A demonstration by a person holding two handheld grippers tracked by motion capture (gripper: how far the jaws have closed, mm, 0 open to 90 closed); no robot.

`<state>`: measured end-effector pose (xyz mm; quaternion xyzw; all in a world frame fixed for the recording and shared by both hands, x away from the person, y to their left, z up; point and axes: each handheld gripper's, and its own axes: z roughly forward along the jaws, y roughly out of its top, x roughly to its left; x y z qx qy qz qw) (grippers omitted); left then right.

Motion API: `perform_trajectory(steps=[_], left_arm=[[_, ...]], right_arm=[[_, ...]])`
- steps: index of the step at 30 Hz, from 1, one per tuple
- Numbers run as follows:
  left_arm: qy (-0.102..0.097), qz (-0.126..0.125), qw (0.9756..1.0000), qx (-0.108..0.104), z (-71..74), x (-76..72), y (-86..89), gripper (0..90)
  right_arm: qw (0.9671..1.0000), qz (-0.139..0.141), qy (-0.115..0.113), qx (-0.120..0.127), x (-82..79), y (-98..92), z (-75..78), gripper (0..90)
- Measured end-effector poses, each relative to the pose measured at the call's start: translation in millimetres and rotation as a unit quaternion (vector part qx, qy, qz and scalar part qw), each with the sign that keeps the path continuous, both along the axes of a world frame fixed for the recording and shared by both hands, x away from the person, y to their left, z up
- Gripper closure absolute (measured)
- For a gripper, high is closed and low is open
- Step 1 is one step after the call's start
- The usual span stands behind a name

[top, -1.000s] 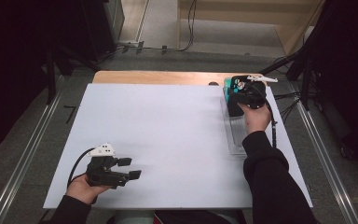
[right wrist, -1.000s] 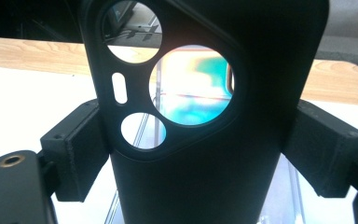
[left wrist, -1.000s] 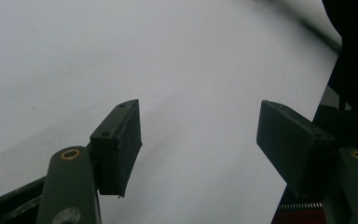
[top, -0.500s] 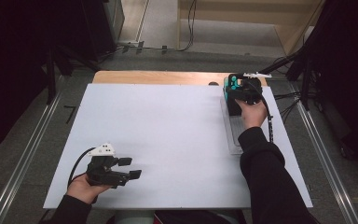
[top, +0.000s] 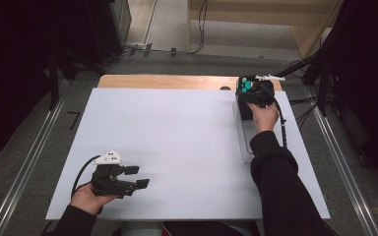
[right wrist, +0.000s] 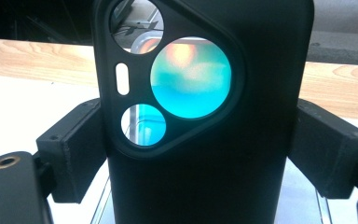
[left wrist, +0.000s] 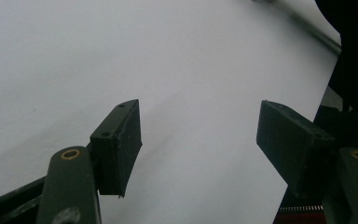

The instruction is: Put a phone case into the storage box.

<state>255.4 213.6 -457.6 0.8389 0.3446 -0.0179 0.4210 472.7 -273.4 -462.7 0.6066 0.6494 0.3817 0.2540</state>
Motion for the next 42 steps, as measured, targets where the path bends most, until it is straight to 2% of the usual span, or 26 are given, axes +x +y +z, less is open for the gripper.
perform_trajectory(steps=[6, 8, 11, 14, 19, 26, 29, 34, 42], left_arm=[[0.001, -0.001, 1.0, 0.0, -0.2, 0.1, 0.2, 31.2], [0.001, 0.0, 1.0, 0.002, -0.3, 0.0, -0.3, 31.2], [0.001, -0.001, 1.0, 0.001, 0.1, 0.0, -0.3, 31.2], [0.001, 0.0, 1.0, 0.0, 0.0, 0.1, 0.5, 31.2], [0.005, 0.003, 1.0, 0.0, 0.5, 0.5, 0.8, 31.2], [0.003, 0.002, 1.0, 0.001, 1.1, 1.2, 0.7, 31.2], [0.004, 0.005, 1.0, -0.002, 1.4, 1.5, 0.6, 31.2], [0.009, 0.007, 0.9999, 0.001, 1.5, 4.2, 1.1, 31.2], [0.01, 0.008, 0.9999, -0.004, 2.9, 8.4, 2.1, 31.2]], right_arm=[[0.9998, 0.004, 0.013, 0.017, 1.8, -3.9, -3.6, 8.3], [0.9995, 0.004, 0.015, 0.029, 1.2, -5.2, -3.1, 8.3], [0.9995, 0.006, 0.017, 0.025, 1.0, -5.5, -2.8, 8.3], [0.9995, 0.004, 0.019, 0.024, 0.6, -5.1, -1.8, 0.0], [0.9997, 0.008, 0.01, 0.021, -3.0, -4.9, 5.8, 0.0], [0.9994, 0.016, 0.004, 0.03, -10.0, -4.2, 22.8, 0.0], [0.9981, 0.032, -0.007, 0.052, -15.9, -2.3, 31.2, 0.0], [0.9969, 0.062, 0.001, 0.049, -25.2, 6.1, 42.2, 0.0], [0.9921, 0.111, 0.008, 0.058, -42.2, 23.3, 50.7, 0.0]])
